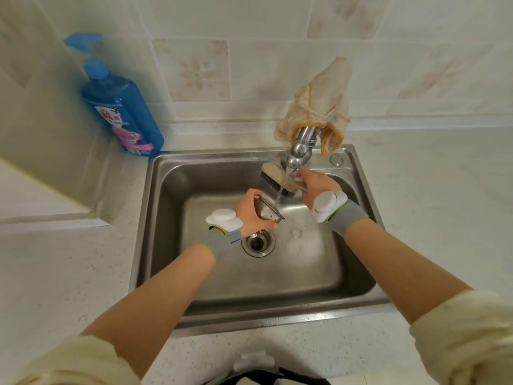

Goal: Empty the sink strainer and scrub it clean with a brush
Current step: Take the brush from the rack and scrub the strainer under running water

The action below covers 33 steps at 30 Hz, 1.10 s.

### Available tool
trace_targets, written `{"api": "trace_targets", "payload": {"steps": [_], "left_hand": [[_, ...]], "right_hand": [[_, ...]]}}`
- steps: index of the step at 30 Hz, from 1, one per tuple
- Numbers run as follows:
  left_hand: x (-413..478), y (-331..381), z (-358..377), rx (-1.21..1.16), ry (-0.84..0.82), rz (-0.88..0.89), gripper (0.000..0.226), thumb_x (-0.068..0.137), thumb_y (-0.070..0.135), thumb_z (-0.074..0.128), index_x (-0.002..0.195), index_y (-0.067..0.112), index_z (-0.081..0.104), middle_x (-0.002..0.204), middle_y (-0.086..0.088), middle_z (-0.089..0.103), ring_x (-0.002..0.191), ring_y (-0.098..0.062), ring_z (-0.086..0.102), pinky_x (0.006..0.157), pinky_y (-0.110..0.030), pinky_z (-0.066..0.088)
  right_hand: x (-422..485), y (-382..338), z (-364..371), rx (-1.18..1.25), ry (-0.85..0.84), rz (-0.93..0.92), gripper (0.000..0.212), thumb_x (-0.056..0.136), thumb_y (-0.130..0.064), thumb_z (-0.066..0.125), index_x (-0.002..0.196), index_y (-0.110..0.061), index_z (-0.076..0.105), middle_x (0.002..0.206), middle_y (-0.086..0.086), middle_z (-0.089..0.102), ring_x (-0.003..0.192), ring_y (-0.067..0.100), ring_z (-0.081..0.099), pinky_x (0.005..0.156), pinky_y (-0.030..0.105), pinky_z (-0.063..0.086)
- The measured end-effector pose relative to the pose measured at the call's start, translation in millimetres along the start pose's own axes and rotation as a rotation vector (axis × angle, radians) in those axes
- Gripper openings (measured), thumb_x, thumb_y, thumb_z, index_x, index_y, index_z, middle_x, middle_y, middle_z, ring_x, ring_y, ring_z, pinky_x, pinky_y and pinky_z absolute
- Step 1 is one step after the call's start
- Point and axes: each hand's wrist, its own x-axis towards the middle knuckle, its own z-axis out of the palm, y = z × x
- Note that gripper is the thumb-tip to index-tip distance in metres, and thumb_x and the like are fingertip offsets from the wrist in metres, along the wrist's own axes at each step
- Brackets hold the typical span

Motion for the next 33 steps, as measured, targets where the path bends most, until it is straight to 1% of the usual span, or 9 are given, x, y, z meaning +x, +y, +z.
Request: {"api": "trace_targets", "payload": {"steps": [3,7,9,11,15,20,23,30,33], "left_hand": [[-0.8,-0.1,-3.4,0.057,-0.002,-0.003,0.081,0.067,0.03,0.079,0.132,0.012,0.034,0.111,0.0,0.047,0.094,-0.012,0.045,0.078,-0.023,0.037],[6.2,-3.8,-8.2,0.133,0.035,-0.043,0.081,0.063,0.038,0.08,0.127,0.012,0.038,0.12,-0.007,0.049,0.104,-0.021,0.05,0.086,-0.03,0.043],[9.8,-5.8,-8.3,0.161,0.061,-0.056,0.08,0.062,0.039,0.08,0.125,0.011,0.04,0.12,-0.009,0.047,0.106,-0.023,0.049,0.088,-0.03,0.042],[12.1,-5.9,-7.6,0.192,0.086,-0.055,0.078,0.061,0.04,0.08,0.123,0.012,0.042,0.118,-0.008,0.045,0.106,-0.023,0.05,0.09,-0.031,0.043],[15.8,-4.0,-10.8,0.284,0.048,-0.027,0.073,0.061,0.046,0.078,0.118,0.014,0.045,0.108,-0.003,0.046,0.095,-0.019,0.05,0.083,-0.03,0.045],[11.3,-11.6,-8.4,0.427,0.036,-0.022,0.068,0.06,0.06,0.073,0.097,0.009,0.047,0.094,0.0,0.039,0.079,-0.018,0.041,0.069,-0.028,0.035],[4.2,-28.9,-6.6,0.526,-0.018,-0.036,0.062,0.063,0.064,0.067,0.088,0.014,0.042,0.094,-0.001,0.041,0.087,-0.019,0.042,0.072,-0.028,0.035],[-7.8,-94.8,23.7,0.544,-0.139,-0.383,0.073,0.085,0.064,0.035,0.127,0.005,0.043,0.134,-0.016,0.047,0.124,-0.034,0.041,0.1,-0.039,0.035],[-9.0,-115.2,33.1,0.506,-0.19,-0.425,0.061,0.089,0.048,0.043,0.13,0.003,0.038,0.136,-0.019,0.042,0.124,-0.036,0.041,0.101,-0.037,0.035]], "right_hand": [[10.2,-9.6,-6.0,-0.047,0.005,-0.007,0.035,0.092,-0.001,0.04,0.126,-0.003,0.047,0.126,0.022,0.054,0.114,0.037,0.055,0.09,0.041,0.045],[20.1,-11.8,-12.2,-0.059,0.007,-0.01,0.025,0.093,-0.002,0.04,0.113,0.005,0.053,0.12,0.026,0.056,0.112,0.04,0.055,0.089,0.042,0.045],[22.8,-7.8,-12.8,-0.069,0.006,-0.031,0.014,0.093,-0.004,0.04,0.094,-0.001,0.054,0.115,0.025,0.058,0.108,0.039,0.056,0.083,0.042,0.044],[25.7,-1.3,-13.4,-0.084,0.028,-0.065,0.021,0.091,-0.006,0.04,0.071,-0.01,0.042,0.103,0.024,0.056,0.098,0.037,0.057,0.074,0.039,0.04],[30.0,9.0,-17.7,-0.137,0.064,-0.058,0.02,0.093,-0.007,0.039,0.106,-0.003,0.054,0.114,0.021,0.059,0.103,0.037,0.058,0.08,0.04,0.044],[24.0,10.9,-12.3,-0.13,0.059,-0.05,0.033,0.092,-0.005,0.039,0.123,-0.007,0.047,0.122,0.018,0.054,0.111,0.037,0.054,0.084,0.041,0.045],[12.9,14.2,4.3,-0.011,0.013,-0.004,0.042,0.091,-0.004,0.041,0.133,-0.012,0.045,0.13,0.015,0.05,0.119,0.035,0.051,0.094,0.043,0.045],[-13.1,13.4,88.5,0.257,-0.163,0.182,0.029,0.091,-0.016,0.05,0.117,-0.016,0.063,0.118,0.008,0.066,0.11,0.03,0.061,0.093,0.034,0.049],[-13.9,6.5,113.7,0.288,-0.265,0.21,0.03,0.091,-0.022,0.053,0.118,-0.016,0.062,0.118,0.009,0.066,0.11,0.029,0.061,0.094,0.034,0.048]]}}
